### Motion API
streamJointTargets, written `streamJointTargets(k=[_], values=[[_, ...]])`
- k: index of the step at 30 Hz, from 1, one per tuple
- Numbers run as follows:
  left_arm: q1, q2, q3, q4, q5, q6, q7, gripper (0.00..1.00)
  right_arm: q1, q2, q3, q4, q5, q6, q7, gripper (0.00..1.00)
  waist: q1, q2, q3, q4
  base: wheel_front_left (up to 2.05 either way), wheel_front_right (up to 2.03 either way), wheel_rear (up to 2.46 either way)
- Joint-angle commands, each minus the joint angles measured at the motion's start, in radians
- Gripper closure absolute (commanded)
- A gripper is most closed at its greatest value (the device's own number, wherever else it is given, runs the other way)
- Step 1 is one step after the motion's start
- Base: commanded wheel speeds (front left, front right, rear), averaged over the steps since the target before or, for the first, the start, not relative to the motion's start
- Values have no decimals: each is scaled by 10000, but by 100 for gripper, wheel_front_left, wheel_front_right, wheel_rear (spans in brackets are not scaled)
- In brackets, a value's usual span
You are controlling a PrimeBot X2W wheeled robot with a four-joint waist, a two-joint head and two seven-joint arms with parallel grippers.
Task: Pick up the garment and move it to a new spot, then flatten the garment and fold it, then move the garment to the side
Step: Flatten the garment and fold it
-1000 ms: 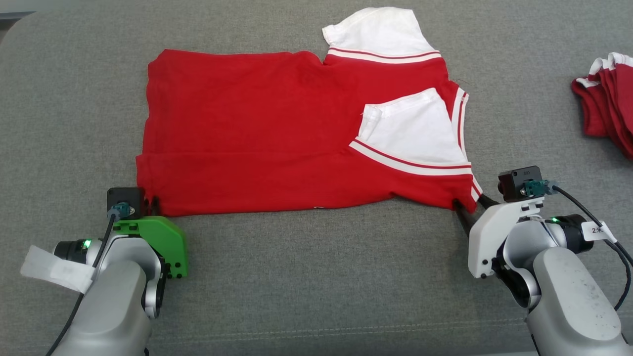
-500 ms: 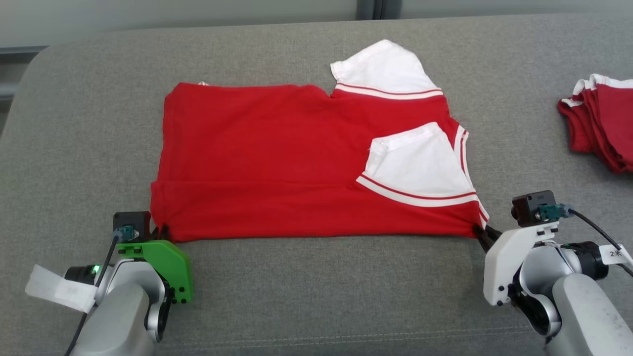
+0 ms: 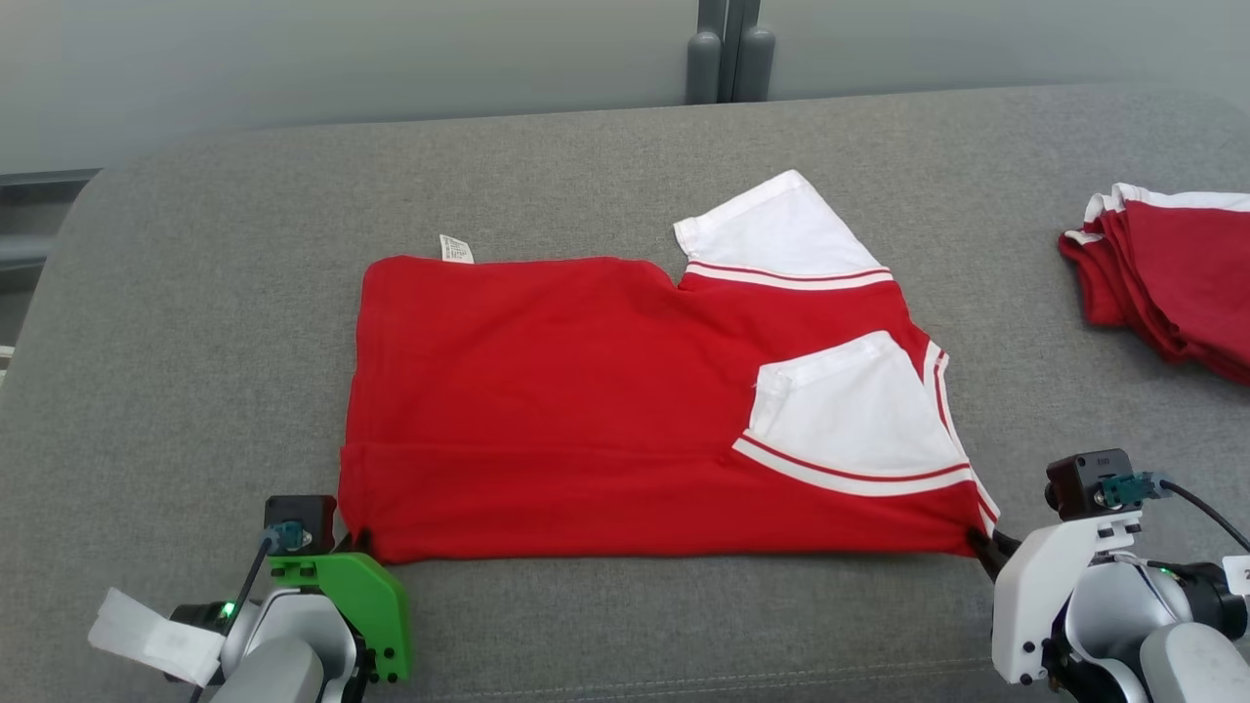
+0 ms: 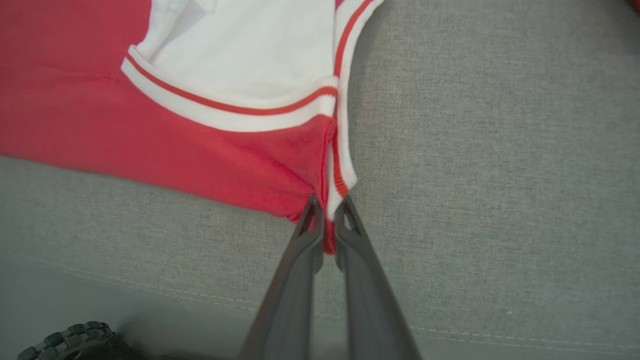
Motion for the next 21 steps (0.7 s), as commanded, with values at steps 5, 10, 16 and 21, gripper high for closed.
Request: streamJointTargets(k=[5,10,16,21], values=[[676,179,27,-562,-178,319,291,100,495,74,-173,-221,29,-16,261,100,0,-1,-161,-16,0,0,0],[1236,310,16,-1218,-285,629,598,100,693,116,-362,-181,-155,-16,328,100,0,-1,-245,-1,0,0,0],[1732,549,-59,-1960,-293,910,945,100,837,70,-411,-57,-322,-16,421,100,0,-1,-282,46,0,0,0],[2004,676,-49,-2368,-378,905,939,0,967,123,-277,-57,-245,-16,354,0,0,-1,-291,34,0,0,0]])
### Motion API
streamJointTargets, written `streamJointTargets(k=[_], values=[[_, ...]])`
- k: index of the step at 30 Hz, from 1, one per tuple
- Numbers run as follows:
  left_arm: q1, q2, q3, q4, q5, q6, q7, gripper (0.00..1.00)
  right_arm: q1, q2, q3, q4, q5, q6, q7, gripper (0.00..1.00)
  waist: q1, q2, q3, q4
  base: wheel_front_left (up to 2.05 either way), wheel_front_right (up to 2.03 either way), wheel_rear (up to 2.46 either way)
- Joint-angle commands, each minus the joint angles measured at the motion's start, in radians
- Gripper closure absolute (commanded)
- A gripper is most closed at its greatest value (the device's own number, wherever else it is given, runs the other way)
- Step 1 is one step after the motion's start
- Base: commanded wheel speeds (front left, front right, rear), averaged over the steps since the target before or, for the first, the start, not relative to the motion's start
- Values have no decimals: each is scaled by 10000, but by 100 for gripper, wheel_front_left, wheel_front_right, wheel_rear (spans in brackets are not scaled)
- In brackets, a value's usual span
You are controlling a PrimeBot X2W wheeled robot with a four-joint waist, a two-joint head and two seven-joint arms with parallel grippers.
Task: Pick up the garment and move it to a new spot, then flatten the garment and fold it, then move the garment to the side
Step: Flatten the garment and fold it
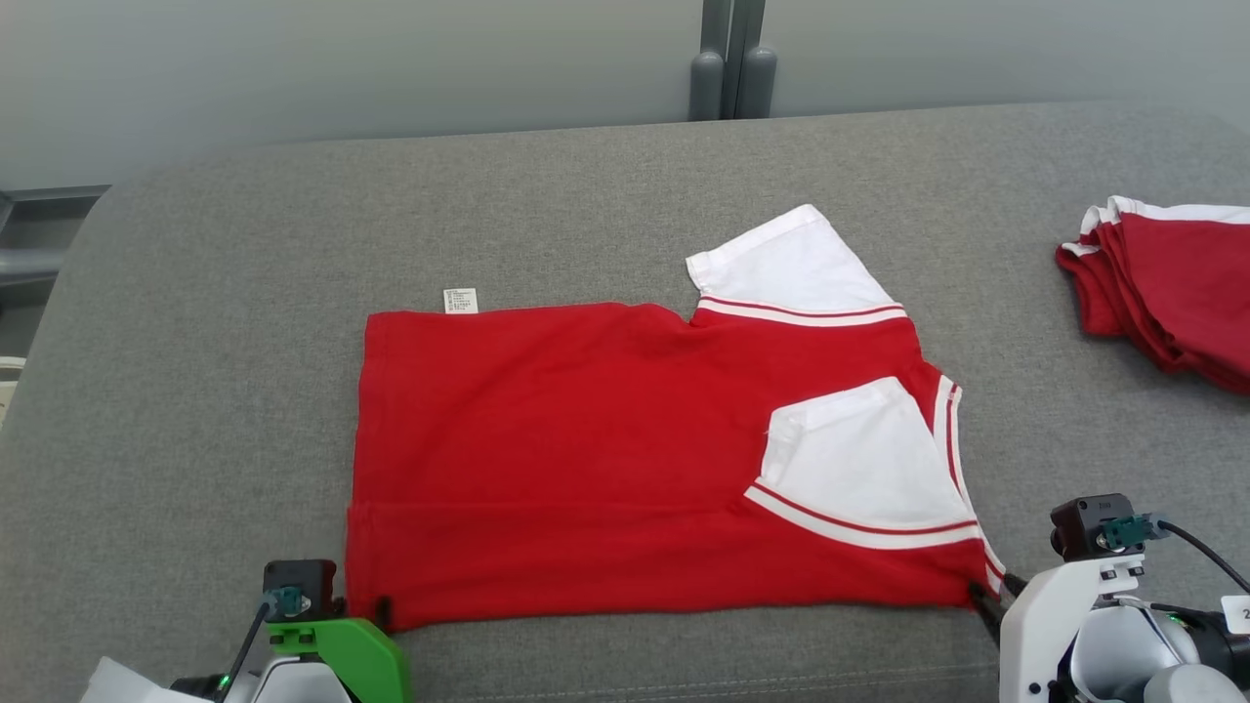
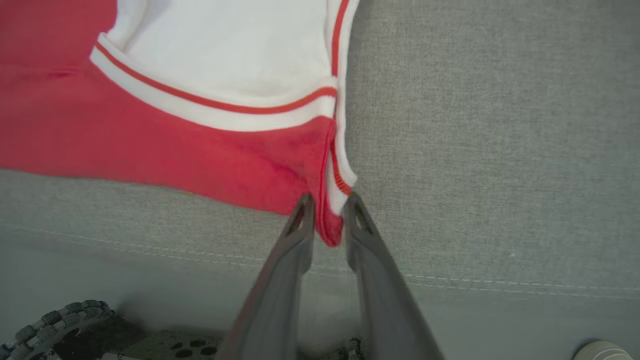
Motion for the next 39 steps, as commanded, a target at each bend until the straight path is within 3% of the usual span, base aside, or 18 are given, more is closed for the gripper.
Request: streamJointTargets(k=[1,10,16,29,39], values=[[208,106,70,-58,-48,77,-95,0,106,-9,-11,-15,-47,-16,-156,0,0,-1,-7,-28,0,0,0],[531,179,538,-455,218,321,-2360,0,-84,242,-135,-248,-267,-15,-1911,0,0,-1,-486,-12,0,0,0],[627,52,703,-944,293,-17,-3643,0,27,553,6,-270,-593,-12,-3385,0,0,-1,-867,125,0,0,0],[1723,-485,2230,-2923,502,-318,-3943,0,-77,1252,-427,419,-1166,-12,-5475,0,0,-1,-1625,419,0,0,0],[2473,-23,1889,-3394,1227,-352,-3944,0,-297,1407,-383,1135,-948,-12,-6399,0,0,-1,-2025,591,0,0,0]])
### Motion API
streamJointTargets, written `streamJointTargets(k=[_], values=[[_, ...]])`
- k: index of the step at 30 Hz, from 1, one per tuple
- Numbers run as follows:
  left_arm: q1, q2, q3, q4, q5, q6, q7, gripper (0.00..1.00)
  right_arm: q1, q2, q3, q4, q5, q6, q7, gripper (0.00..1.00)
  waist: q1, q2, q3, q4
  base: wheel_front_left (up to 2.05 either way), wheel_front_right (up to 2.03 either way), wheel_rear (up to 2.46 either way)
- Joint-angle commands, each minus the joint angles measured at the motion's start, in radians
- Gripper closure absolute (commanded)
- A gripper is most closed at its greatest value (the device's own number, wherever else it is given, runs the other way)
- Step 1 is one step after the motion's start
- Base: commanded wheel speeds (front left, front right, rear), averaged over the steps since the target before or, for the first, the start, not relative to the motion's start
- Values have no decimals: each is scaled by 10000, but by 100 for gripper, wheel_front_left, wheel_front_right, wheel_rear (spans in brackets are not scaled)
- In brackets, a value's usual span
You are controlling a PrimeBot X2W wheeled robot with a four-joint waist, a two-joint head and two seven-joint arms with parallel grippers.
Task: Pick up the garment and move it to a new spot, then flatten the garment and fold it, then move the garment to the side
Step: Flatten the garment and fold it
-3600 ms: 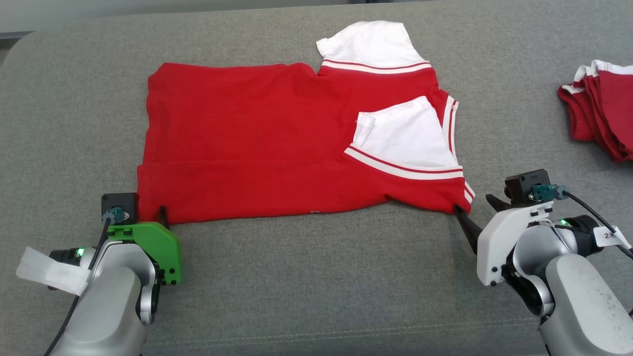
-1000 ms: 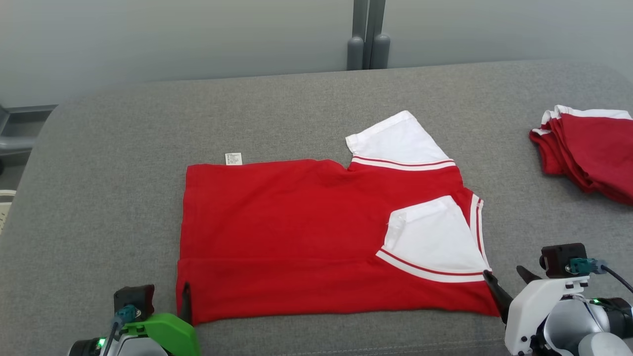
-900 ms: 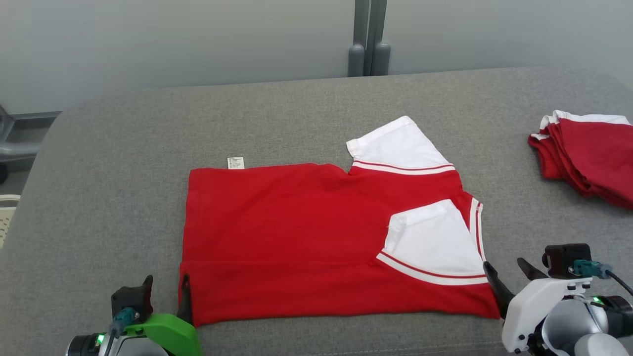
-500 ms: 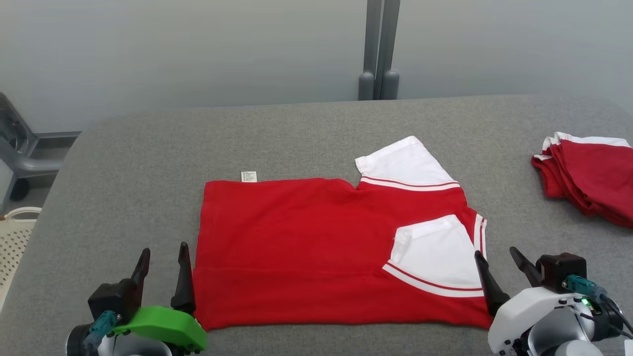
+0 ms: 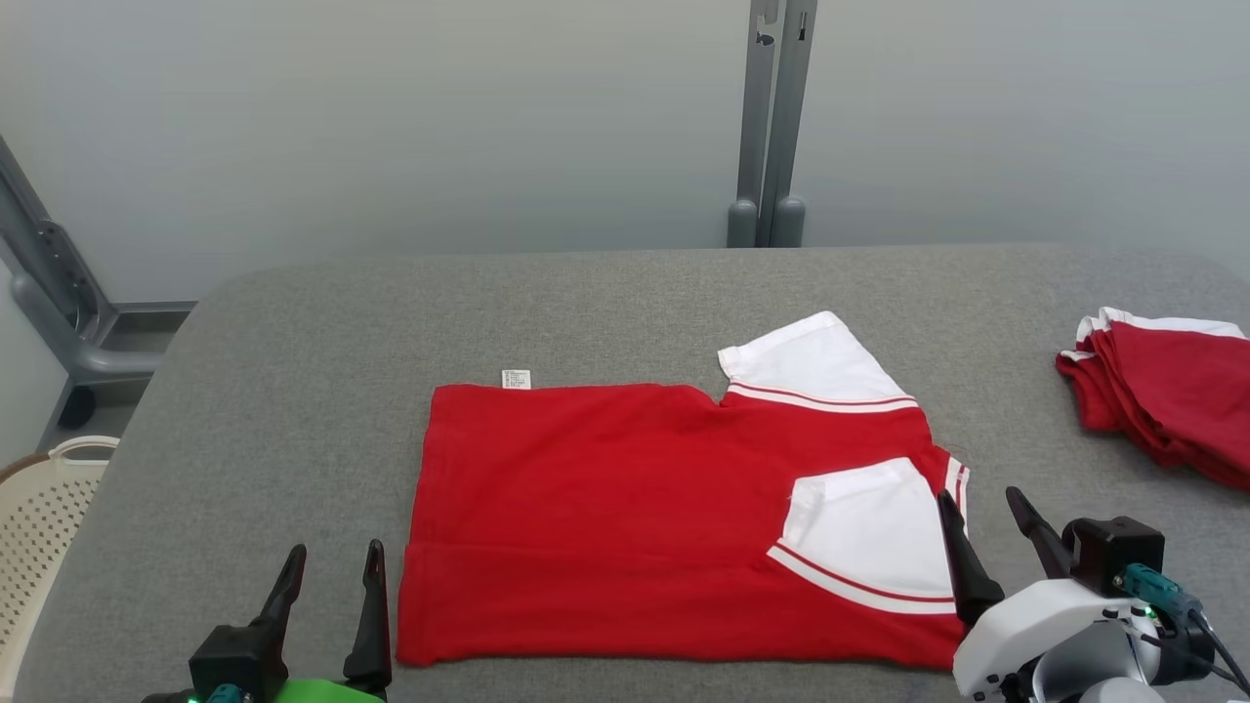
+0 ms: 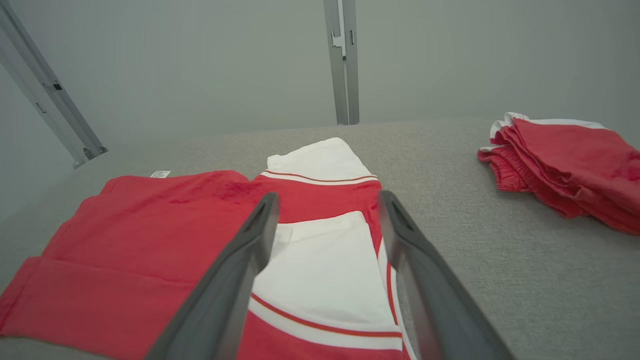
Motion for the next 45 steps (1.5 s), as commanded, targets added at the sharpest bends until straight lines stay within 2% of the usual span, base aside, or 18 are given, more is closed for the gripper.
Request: streamJointTargets(k=[1,7,13,18,34,39,45], values=[[143,74,-12,-14,48,7,-29,0,-39,-4,31,62,65,-6,-115,0,0,0,-67,66,0,0,0],[285,97,52,101,122,-15,-30,0,-191,-1,163,553,31,-6,-565,0,0,0,-122,143,0,0,0],[324,223,-186,257,244,-235,-24,0,-241,-2,102,861,-128,-6,-1005,0,0,0,-52,185,0,0,0],[268,268,-301,392,236,-390,-11,0,-272,-2,83,972,-174,-6,-1131,0,0,0,24,175,0,0,0],[-105,228,-394,644,205,-374,120,0,-461,-2,129,1073,146,-6,-1151,0,0,0,220,171,0,0,0],[-466,260,-492,879,88,-492,635,0,-783,-4,-62,1182,397,-6,-551,0,0,0,425,154,0,0,0],[-1784,343,-768,1359,225,-743,1720,0,-1955,-13,-106,1275,151,-4,1308,0,0,0,916,89,0,0,0]])
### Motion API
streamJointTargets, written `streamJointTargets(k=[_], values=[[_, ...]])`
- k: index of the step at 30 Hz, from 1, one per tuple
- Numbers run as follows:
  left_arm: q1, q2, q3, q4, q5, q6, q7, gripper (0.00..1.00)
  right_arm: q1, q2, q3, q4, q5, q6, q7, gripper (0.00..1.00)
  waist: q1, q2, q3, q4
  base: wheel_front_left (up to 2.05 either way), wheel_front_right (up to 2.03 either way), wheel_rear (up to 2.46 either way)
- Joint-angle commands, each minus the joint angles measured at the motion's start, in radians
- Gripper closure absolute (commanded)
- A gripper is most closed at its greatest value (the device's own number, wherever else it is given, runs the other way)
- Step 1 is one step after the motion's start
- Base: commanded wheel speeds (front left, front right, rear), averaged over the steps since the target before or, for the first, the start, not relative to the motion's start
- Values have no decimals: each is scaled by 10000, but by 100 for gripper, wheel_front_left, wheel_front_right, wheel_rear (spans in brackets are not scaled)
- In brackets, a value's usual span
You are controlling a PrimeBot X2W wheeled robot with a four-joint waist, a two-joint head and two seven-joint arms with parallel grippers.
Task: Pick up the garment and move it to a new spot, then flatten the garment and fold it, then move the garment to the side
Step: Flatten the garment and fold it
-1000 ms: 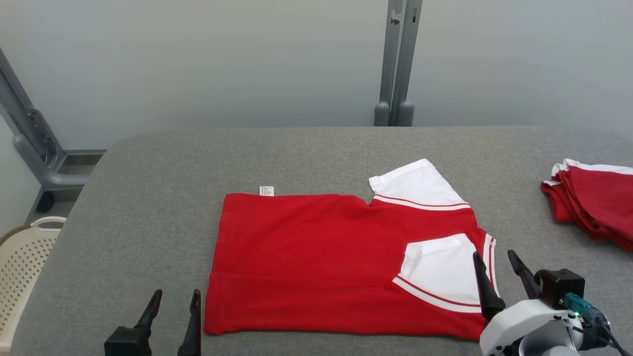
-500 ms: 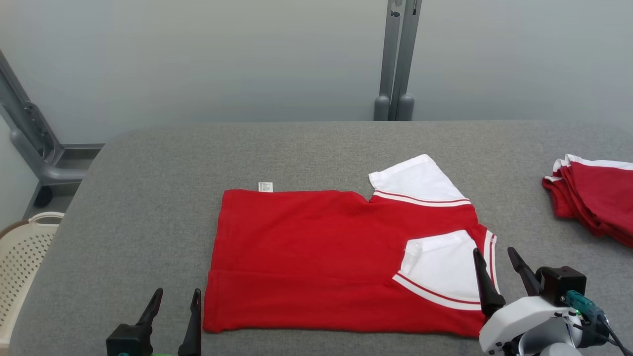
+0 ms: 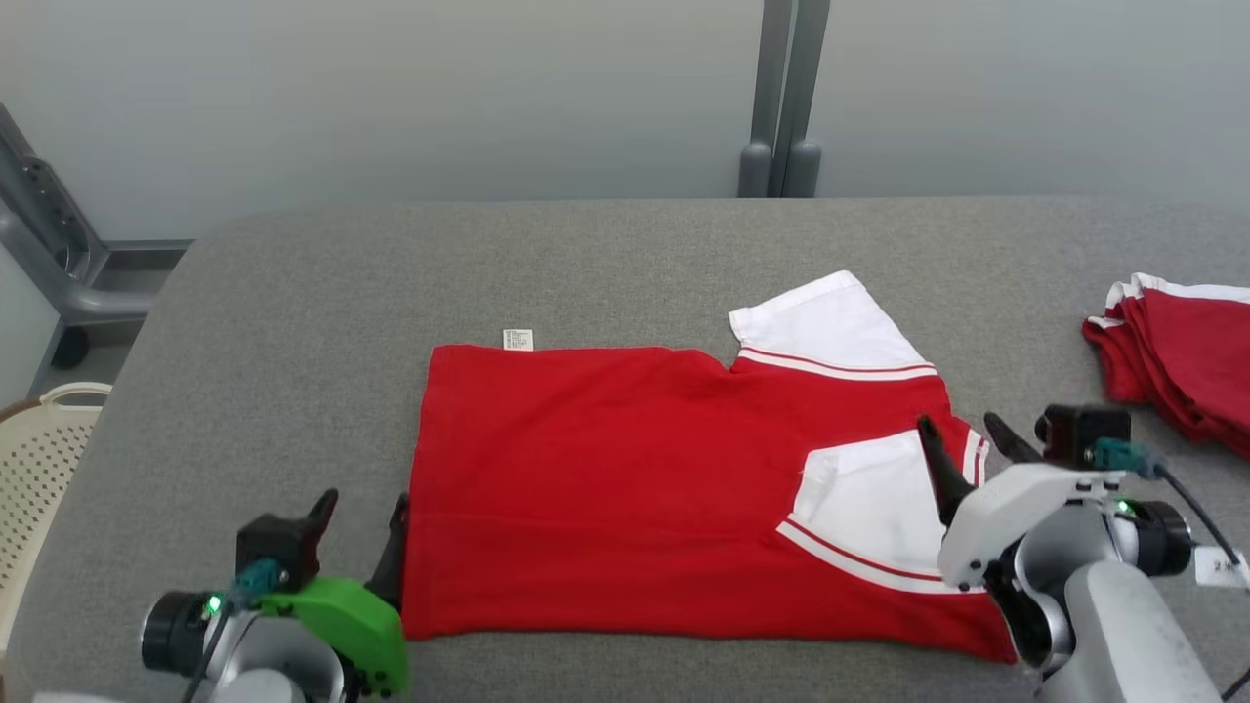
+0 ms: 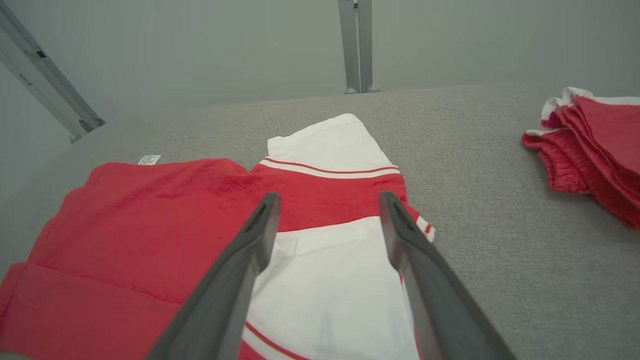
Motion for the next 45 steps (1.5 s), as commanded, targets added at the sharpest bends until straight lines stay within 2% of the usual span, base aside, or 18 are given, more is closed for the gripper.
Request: streamJointTargets(k=[1,4,6,9,10,13,19,26,33,45], values=[[-503,60,-23,128,124,-43,218,0,-381,-35,-104,32,-207,-2,411,0,0,-1,302,-21,0,0,0],[-1581,-110,-41,557,104,1,896,0,-1193,-24,-328,42,-590,-2,1573,0,0,-1,740,39,0,0,0],[-2396,-236,-119,868,145,-127,1273,0,-1809,-31,-491,43,-780,-2,2259,0,0,-1,1121,88,0,0,0],[-3541,-543,-133,1431,-100,-452,1719,0,-2771,-34,-832,164,-1153,-2,3091,0,0,-1,1700,143,0,0,0],[-4252,-727,-241,1887,-217,-701,2079,0,-3450,-20,-917,276,-1221,-2,3482,0,0,-1,2097,183,0,0,0],[-5227,-924,-417,2698,-183,-907,2655,0,-4265,-180,-787,604,-1302,-2,4088,0,0,-1,2589,216,0,0,0],[-6883,-1035,-522,4203,167,-571,3253,0,-5750,-859,-66,1145,-1230,-2,4661,0,0,-1,3611,80,0,0,0],[-8352,-1024,-674,5407,321,-659,3890,0,-7414,-1565,1024,1969,-1121,-4,4719,0,0,-1,4565,-169,0,0,0],[-9157,-1002,-863,6236,432,-780,4331,0,-8474,-1920,1553,2610,-1028,-4,4475,0,0,-1,4976,-250,0,0,0],[-9959,-1068,-919,6867,261,-915,4603,0,-9068,-2002,1747,3739,-937,-4,3840,0,0,-1,5037,-265,0,0,0]])
